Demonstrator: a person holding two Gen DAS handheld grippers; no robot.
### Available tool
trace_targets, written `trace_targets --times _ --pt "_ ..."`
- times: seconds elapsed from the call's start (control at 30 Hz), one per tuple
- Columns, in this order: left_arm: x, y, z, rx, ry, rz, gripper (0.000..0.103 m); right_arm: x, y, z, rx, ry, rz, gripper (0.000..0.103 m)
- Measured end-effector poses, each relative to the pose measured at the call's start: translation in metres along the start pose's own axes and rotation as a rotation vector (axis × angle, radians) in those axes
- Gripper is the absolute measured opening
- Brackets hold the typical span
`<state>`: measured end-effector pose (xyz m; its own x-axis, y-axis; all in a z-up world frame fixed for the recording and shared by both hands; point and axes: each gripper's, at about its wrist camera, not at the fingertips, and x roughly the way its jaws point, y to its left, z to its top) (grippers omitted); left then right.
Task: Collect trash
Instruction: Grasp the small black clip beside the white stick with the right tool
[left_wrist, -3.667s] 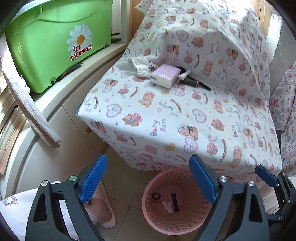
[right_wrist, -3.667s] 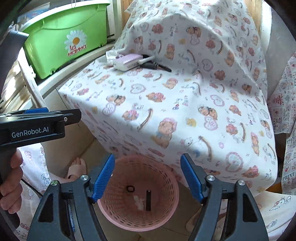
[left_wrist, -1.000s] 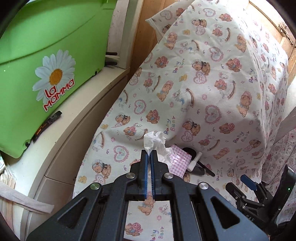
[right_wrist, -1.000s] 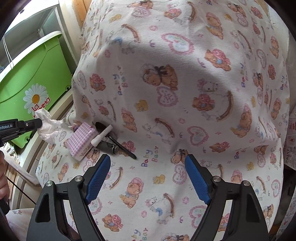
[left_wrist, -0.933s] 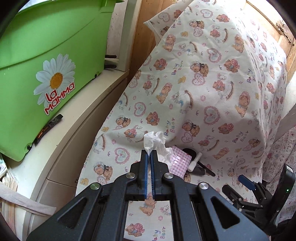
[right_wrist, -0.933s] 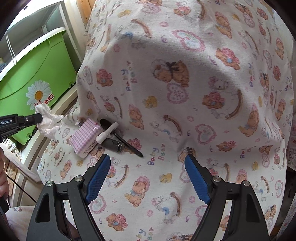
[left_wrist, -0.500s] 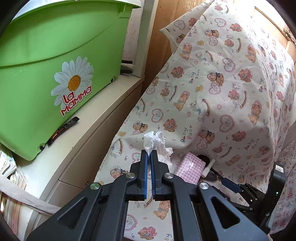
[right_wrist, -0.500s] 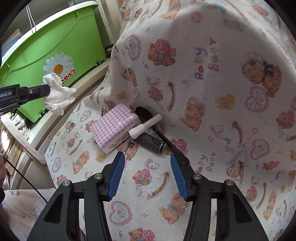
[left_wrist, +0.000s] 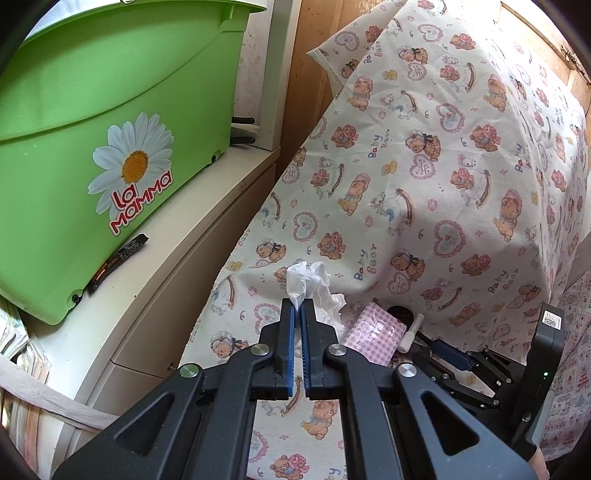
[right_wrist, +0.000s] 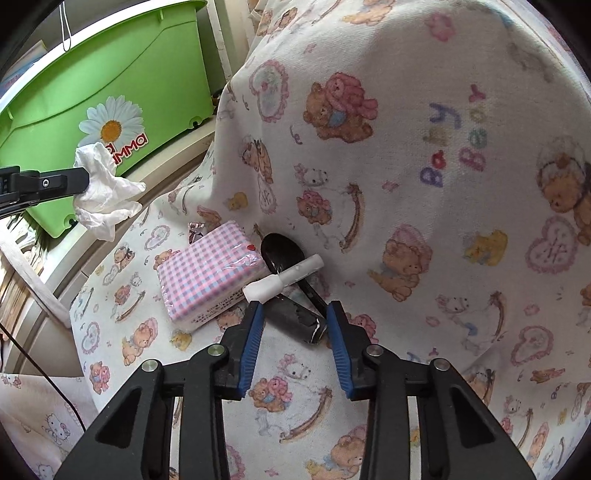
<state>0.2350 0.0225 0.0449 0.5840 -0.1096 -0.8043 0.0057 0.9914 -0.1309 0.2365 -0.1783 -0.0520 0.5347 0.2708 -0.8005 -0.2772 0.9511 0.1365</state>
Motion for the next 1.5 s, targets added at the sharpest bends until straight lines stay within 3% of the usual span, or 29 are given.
trace_targets --times 0.1,0.17,0.23,0.33,0.43,0.6,0.67,0.73,0.83,1.07,1.17,1.27,1.5 --pt "0.001 -0.001 0.000 0.002 0.001 0.004 0.003 -0.010 -0.001 -0.003 -0.007 0.003 0.017 0.026" --pt "0.000 0.000 0.000 0.000 0.002 -0.004 0.003 -0.013 0.002 -0.007 -0.031 0.032 0.058 0.012" --pt "0.000 0.001 0.001 -0.003 -0.001 -0.003 0.003 -0.014 0.006 -0.012 -0.061 0.062 0.103 0.010" --pt "-0.001 0.002 0.000 -0.005 -0.005 -0.003 0.003 -0.019 0.013 -0.017 -0.104 0.013 0.005 0.010" --pt "-0.001 0.002 -0.001 -0.002 -0.002 0.000 0.003 -0.017 0.009 -0.015 -0.080 -0.005 -0.045 0.011" --pt "0.003 -0.001 -0.003 0.012 0.011 0.001 0.003 -0.008 -0.004 -0.005 -0.020 -0.002 -0.037 0.018" --pt "0.004 -0.002 -0.003 0.018 0.015 0.000 0.003 -0.008 -0.008 -0.003 0.003 -0.011 -0.020 0.036" --pt "0.004 -0.002 -0.003 0.023 0.017 -0.001 0.003 -0.007 -0.009 -0.002 0.004 -0.014 -0.005 0.041" --pt "0.005 -0.004 -0.004 0.031 0.019 -0.003 0.003 -0.005 -0.008 -0.003 -0.014 0.000 0.020 0.041" --pt "0.004 -0.003 -0.003 0.031 0.018 -0.003 0.003 -0.011 0.016 -0.016 -0.123 0.081 0.173 0.038" --pt "0.003 -0.001 -0.002 0.025 0.015 -0.003 0.003 -0.018 0.025 -0.019 -0.141 0.029 0.086 0.038" --pt "0.004 -0.001 -0.003 0.026 0.018 0.000 0.003 -0.019 0.022 -0.017 -0.080 -0.018 -0.016 0.038" --pt "0.010 -0.005 -0.006 0.042 0.029 0.008 0.003 -0.006 0.020 -0.015 -0.090 0.004 -0.055 0.034"
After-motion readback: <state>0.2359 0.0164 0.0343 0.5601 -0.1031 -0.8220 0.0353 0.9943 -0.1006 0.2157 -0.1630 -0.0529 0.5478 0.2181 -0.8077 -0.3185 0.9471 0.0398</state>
